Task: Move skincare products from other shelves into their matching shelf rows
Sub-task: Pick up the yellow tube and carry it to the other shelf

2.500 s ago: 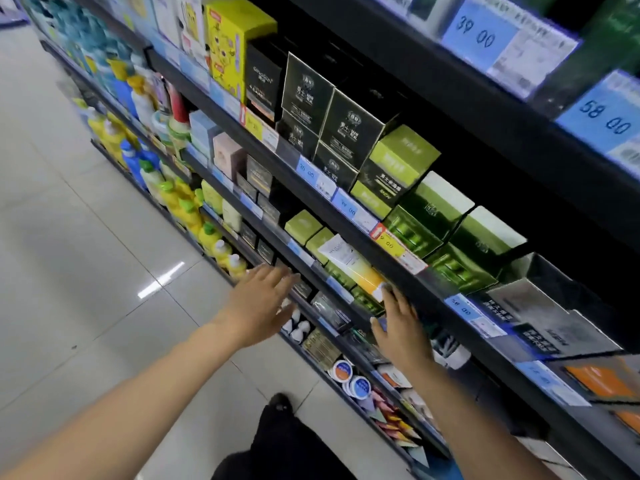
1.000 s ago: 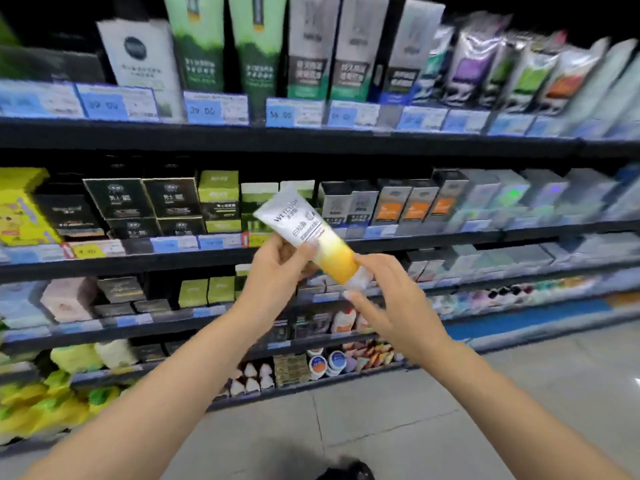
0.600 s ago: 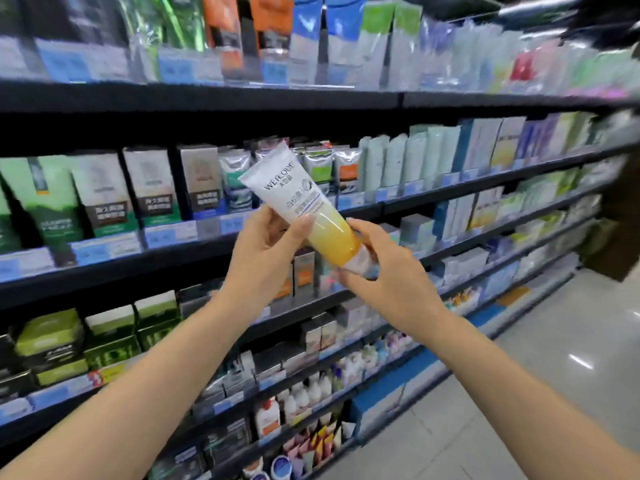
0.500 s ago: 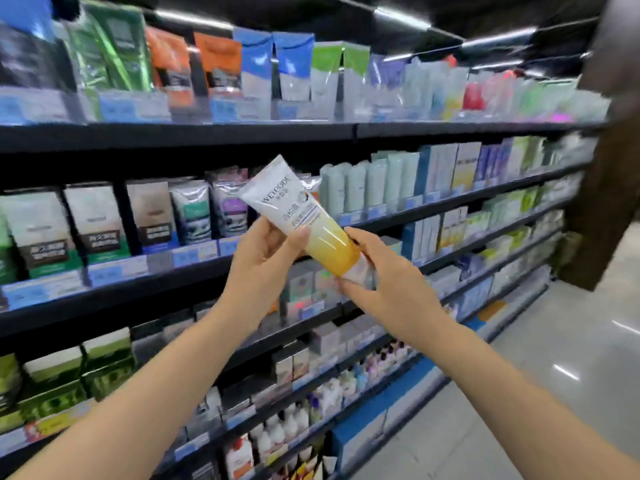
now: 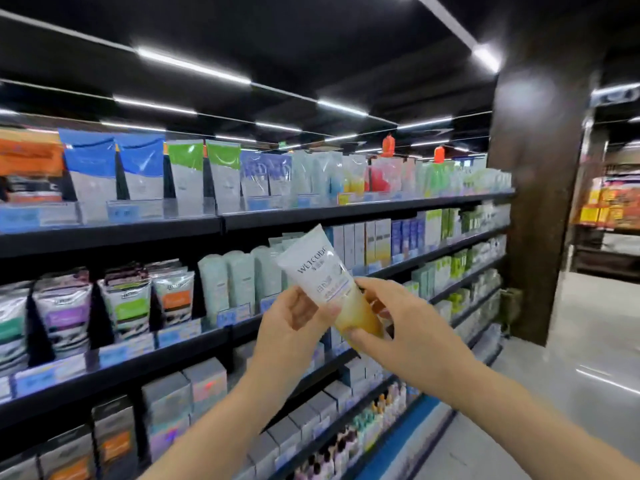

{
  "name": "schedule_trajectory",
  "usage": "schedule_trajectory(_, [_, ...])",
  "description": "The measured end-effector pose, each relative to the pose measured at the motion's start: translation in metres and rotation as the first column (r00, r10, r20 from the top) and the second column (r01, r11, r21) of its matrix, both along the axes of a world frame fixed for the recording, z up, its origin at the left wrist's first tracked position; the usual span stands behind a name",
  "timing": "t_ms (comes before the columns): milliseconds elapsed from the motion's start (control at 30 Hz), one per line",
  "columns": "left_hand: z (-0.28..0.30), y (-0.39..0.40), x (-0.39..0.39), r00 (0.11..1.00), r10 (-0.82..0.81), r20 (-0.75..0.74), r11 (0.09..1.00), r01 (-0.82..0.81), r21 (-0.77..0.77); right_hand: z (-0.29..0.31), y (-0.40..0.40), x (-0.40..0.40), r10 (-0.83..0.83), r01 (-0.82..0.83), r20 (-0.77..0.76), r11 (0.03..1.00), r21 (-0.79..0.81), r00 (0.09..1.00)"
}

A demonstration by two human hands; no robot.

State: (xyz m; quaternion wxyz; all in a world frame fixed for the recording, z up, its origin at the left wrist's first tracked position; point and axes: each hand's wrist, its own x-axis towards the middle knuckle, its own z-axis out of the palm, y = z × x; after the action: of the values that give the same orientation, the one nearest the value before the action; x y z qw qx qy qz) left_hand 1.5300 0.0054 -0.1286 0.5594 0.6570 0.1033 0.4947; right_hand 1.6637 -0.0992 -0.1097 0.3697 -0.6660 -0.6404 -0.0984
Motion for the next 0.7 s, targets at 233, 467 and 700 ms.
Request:
schedule_trajectory(233, [0.037,0.046,0.091,1.0,-0.025,-0.007,0.985,0.026,0.169,0.033,0.048,0.078,-0.087,0.093,-0.046,0.985,0.145,0.995])
schedule_trajectory(467, [0.075,0.144,0.171,0.984,0.169,-0.048,0.891,-0.131,0.435,0.064,0.118,0.164,-0.142,0.149,-0.044,0.956,0.252,0.989])
schedule_trajectory(700, [0.081,0.239,0.232,0.837,0.545,-0.059,0.577,-0.322,0.75,0.084,0.175,0.244,-0.161,0.185,-0.097,0.923,0.337,0.982])
